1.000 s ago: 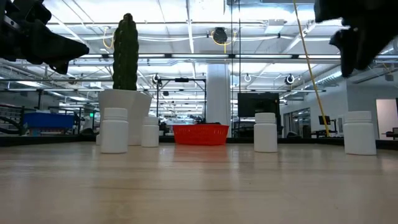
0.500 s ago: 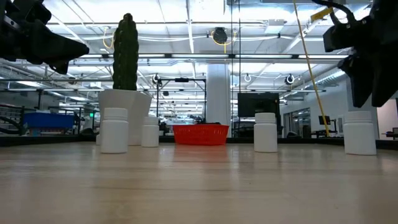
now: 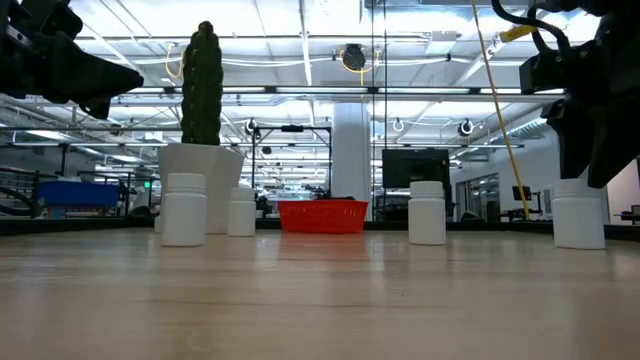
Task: Pick and place pill bottles into a basket
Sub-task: Put the white pill bottle into the red bin
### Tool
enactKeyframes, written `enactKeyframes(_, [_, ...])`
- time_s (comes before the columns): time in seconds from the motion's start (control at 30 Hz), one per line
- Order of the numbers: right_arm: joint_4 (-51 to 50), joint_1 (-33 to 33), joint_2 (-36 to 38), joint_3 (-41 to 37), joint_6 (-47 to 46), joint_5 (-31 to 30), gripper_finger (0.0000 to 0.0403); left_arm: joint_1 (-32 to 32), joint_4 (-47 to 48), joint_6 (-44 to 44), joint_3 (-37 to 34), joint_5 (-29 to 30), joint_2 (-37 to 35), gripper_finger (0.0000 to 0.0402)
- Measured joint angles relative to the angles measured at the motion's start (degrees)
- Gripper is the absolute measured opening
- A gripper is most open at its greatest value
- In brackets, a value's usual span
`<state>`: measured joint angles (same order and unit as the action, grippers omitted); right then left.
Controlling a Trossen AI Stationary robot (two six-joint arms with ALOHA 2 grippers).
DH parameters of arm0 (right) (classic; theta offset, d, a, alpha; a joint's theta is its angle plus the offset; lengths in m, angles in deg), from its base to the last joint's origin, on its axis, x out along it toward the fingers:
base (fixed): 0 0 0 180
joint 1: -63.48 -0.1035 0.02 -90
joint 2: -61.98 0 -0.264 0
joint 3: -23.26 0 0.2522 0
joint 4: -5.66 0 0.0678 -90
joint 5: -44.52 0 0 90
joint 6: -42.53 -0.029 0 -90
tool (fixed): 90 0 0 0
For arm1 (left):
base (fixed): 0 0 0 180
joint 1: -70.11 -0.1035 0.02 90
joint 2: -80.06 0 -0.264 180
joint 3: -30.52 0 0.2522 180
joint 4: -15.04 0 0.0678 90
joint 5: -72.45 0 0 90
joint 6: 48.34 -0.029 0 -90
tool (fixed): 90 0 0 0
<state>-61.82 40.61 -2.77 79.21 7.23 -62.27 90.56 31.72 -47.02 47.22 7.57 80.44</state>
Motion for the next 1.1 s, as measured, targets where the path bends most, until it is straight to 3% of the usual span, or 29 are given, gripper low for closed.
enactKeyframes(0.43, [2.2, 2.3, 0.0, -0.9, 1.5, -1.0, 0.0253, 0.0, 0.0, 0.0, 0.0, 0.0, 0.0, 0.0056])
enactKeyframes(1.1, [1.5, 4.2, -0.8, -0.9, -7.0, 3.4, 0.0253, 0.0, 0.0, 0.0, 0.0, 0.0, 0.0, 0.0056])
